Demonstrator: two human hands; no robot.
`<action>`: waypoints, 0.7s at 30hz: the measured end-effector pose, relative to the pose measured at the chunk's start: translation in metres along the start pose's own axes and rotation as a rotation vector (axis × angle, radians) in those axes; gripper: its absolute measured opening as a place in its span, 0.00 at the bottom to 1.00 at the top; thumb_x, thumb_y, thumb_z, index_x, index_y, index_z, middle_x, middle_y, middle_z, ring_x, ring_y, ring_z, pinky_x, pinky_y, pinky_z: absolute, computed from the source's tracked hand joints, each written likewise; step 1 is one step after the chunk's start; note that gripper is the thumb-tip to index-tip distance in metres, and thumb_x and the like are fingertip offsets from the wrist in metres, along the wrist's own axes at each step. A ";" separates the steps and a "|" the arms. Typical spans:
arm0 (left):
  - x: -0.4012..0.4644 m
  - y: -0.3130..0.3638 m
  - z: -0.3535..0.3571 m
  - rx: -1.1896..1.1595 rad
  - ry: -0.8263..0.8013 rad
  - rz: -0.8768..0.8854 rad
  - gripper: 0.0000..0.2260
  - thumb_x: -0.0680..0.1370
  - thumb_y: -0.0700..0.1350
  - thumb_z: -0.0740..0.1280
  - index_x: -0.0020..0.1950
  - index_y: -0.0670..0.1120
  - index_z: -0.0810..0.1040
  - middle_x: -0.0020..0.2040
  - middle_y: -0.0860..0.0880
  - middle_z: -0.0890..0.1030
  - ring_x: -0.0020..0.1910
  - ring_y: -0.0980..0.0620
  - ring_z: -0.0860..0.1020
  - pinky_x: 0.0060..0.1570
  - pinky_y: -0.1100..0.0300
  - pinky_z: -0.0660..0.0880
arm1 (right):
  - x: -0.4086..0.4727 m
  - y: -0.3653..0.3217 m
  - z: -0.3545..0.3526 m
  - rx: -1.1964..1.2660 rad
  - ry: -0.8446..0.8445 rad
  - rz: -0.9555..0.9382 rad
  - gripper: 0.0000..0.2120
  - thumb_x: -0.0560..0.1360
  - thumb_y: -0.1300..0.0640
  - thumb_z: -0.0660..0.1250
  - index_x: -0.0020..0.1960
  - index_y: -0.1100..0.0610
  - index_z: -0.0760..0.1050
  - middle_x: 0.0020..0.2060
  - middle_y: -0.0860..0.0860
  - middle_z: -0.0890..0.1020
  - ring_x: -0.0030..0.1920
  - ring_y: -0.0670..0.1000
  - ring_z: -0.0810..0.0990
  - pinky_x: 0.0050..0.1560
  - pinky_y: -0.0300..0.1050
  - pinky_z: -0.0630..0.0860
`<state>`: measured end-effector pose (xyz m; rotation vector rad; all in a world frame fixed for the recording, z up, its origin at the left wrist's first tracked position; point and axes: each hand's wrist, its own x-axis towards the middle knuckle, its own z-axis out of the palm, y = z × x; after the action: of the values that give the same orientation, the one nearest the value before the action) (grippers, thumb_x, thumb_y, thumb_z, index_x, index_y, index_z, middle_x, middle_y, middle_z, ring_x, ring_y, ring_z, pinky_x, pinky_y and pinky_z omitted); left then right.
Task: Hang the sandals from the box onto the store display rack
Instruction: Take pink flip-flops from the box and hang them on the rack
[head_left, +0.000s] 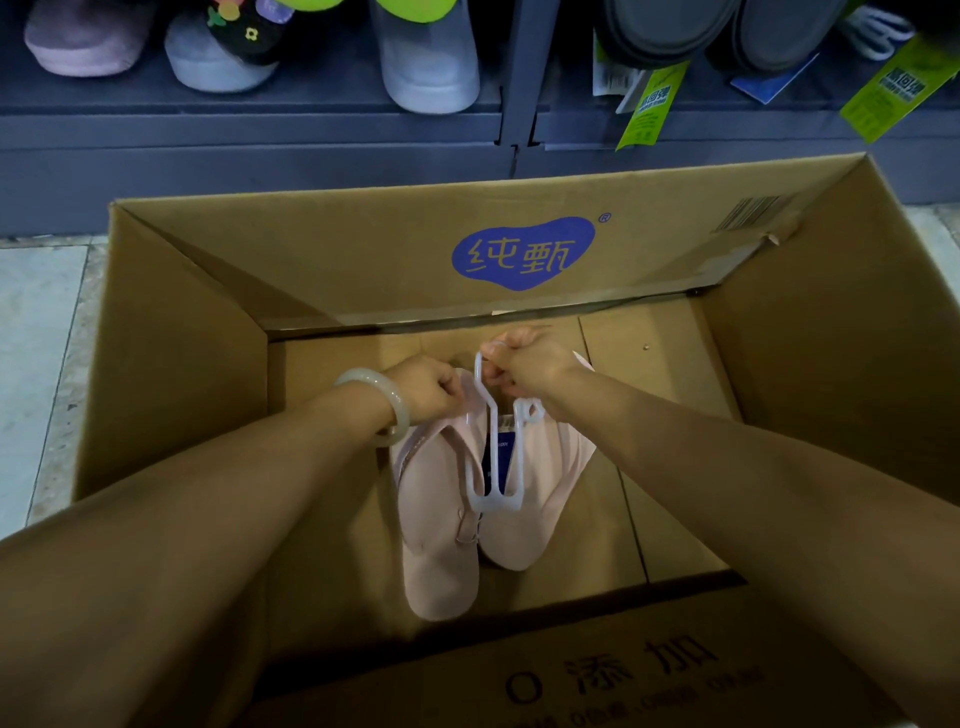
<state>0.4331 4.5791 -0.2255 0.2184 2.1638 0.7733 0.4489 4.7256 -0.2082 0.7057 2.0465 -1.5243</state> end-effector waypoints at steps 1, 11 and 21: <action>0.001 0.005 0.002 0.002 -0.005 0.006 0.06 0.76 0.44 0.67 0.39 0.45 0.76 0.38 0.51 0.75 0.41 0.52 0.73 0.40 0.63 0.70 | 0.001 -0.001 -0.001 0.007 -0.012 0.011 0.10 0.78 0.59 0.62 0.37 0.54 0.72 0.32 0.51 0.76 0.31 0.46 0.75 0.24 0.29 0.72; 0.021 0.034 0.023 0.186 0.093 -0.038 0.15 0.71 0.63 0.64 0.52 0.58 0.81 0.72 0.49 0.67 0.75 0.44 0.53 0.74 0.46 0.49 | 0.007 0.009 -0.021 0.027 0.040 0.010 0.09 0.79 0.56 0.62 0.41 0.57 0.75 0.35 0.54 0.78 0.36 0.51 0.76 0.38 0.43 0.75; 0.029 0.036 0.039 0.213 0.175 -0.057 0.13 0.72 0.61 0.65 0.40 0.52 0.78 0.56 0.50 0.78 0.65 0.44 0.65 0.64 0.56 0.61 | 0.006 0.020 -0.069 -0.450 0.004 0.144 0.09 0.77 0.62 0.59 0.50 0.63 0.77 0.43 0.59 0.79 0.42 0.54 0.78 0.47 0.48 0.79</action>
<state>0.4401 4.6371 -0.2416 0.2037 2.4086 0.5468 0.4526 4.7976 -0.2084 0.6560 2.1805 -0.9341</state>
